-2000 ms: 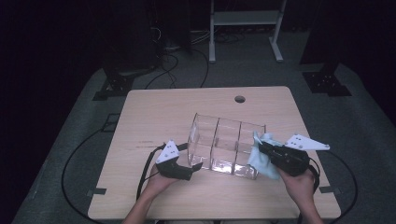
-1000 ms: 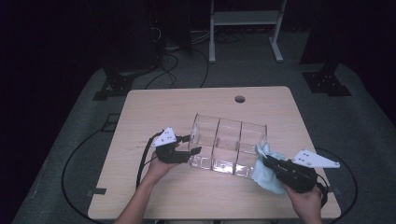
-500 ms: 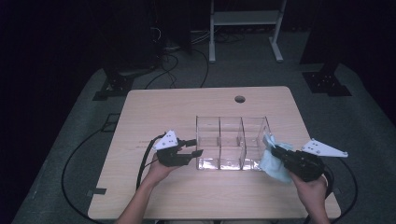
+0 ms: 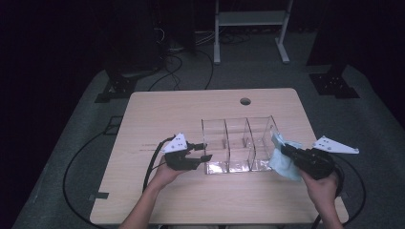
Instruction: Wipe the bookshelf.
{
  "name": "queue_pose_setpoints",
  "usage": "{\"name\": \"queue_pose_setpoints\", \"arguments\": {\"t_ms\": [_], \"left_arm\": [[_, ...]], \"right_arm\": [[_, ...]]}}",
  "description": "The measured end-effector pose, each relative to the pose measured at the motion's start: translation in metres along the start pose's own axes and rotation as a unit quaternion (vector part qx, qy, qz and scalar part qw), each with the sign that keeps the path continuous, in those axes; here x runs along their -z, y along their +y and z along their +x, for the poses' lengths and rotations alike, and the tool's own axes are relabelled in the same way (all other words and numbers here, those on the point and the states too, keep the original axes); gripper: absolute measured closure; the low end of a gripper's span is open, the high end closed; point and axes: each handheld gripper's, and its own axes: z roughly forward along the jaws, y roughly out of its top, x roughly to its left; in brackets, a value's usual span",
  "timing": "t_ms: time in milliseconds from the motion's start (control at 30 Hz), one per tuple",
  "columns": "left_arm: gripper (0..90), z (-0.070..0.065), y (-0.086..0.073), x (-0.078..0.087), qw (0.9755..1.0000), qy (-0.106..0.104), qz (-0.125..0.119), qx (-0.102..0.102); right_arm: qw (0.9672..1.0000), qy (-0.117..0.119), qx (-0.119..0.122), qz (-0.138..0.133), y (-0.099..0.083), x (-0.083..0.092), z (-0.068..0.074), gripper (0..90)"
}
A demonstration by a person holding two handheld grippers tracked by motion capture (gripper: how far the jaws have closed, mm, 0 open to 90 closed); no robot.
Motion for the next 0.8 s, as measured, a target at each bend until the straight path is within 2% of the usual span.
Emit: {"name": "queue_pose_setpoints", "arguments": {"t_ms": [100, 133, 200, 267, 333, 367, 400, 467, 567, 700, 800], "left_arm": [[50.3, -0.003, 0.001, 0.002, 0.9998, 0.018, 0.004, 0.000], [51.1, -0.005, 0.000, 0.004, 0.9994, 0.034, 0.001, 0.001], [53.0, -0.005, -0.002, 0.010, 0.9987, 0.051, 0.000, 0.009], [56.1, -0.002, -0.006, 0.016, 0.9982, 0.056, 0.001, 0.021], [56.9, 0.000, -0.008, 0.019, 0.9981, 0.056, -0.002, 0.026], [56.7, 0.002, -0.010, 0.023, 0.9983, 0.048, -0.007, 0.033], [55.7, 0.002, -0.010, 0.023, 0.9983, 0.048, -0.007, 0.033], [49.5, 0.005, -0.011, 0.025, 0.9988, 0.042, -0.001, 0.027], [46.0, 0.007, -0.010, 0.024, 0.9992, 0.035, -0.004, 0.016], [43.2, 0.007, -0.008, 0.020, 0.9994, 0.031, -0.012, 0.007], [43.1, 0.009, -0.006, 0.017, 0.9995, 0.028, -0.015, 0.005]], "right_arm": [[1.0000, 0.001, 0.000, 0.001, 0.000, 0.000, 0.002, 82.9], [1.0000, 0.003, 0.002, -0.002, 0.000, 0.000, 0.004, 82.9], [1.0000, 0.008, 0.004, -0.003, 0.000, 0.001, 0.008, 82.9], [0.9998, 0.013, 0.010, -0.008, -0.001, 0.002, 0.013, 82.9], [0.9997, 0.016, 0.010, -0.014, -0.001, 0.003, 0.016, 82.9], [0.9995, 0.018, 0.014, -0.020, -0.004, 0.007, 0.024, 82.9], [0.9995, 0.018, 0.014, -0.020, -0.004, 0.007, 0.024, 82.9], [0.9995, 0.020, 0.013, -0.022, -0.009, 0.010, 0.030, 83.0], [0.9995, 0.022, 0.012, -0.018, -0.015, 0.010, 0.035, 82.9], [0.9996, 0.023, 0.013, -0.011, -0.021, 0.012, 0.040, 82.9], [0.9997, 0.020, 0.010, -0.010, -0.025, 0.015, 0.038, 83.0]]}}
